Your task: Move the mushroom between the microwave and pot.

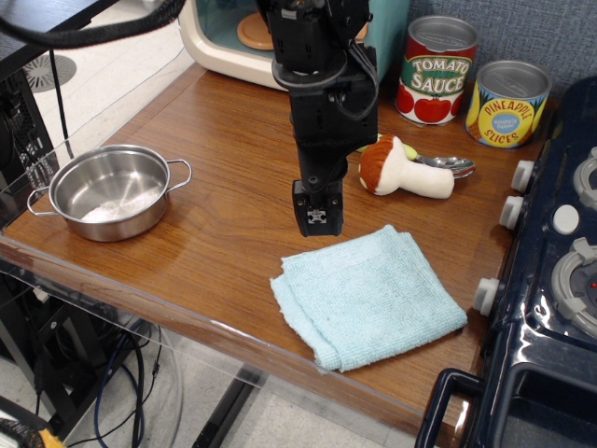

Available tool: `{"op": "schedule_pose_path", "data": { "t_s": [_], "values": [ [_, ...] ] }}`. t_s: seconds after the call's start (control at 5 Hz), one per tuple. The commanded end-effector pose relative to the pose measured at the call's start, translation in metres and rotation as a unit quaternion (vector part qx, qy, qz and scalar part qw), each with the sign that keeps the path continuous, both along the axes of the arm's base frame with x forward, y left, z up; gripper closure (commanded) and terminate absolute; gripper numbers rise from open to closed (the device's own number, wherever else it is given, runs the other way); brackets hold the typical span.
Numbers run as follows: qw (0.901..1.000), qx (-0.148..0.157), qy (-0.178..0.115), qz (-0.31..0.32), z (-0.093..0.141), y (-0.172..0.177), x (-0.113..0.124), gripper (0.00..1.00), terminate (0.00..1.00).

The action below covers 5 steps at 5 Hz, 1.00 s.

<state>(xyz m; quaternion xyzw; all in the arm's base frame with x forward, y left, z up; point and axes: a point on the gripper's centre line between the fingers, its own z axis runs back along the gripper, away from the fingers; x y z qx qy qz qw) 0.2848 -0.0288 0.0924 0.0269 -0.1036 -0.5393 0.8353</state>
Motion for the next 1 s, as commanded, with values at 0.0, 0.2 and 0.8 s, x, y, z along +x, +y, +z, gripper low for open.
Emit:
{"op": "schedule_pose_path", "data": {
  "t_s": [0.0,0.2,0.8],
  "values": [
    [1.0000,0.000,0.000,0.000,0.000,0.000,0.000,0.00,0.00],
    [0.9958,-0.021,-0.010,0.089,0.009,-0.005,0.018,0.00,0.00],
    [0.9530,-0.064,-0.055,0.291,0.019,0.000,0.066,0.00,0.00]
  ]
}}
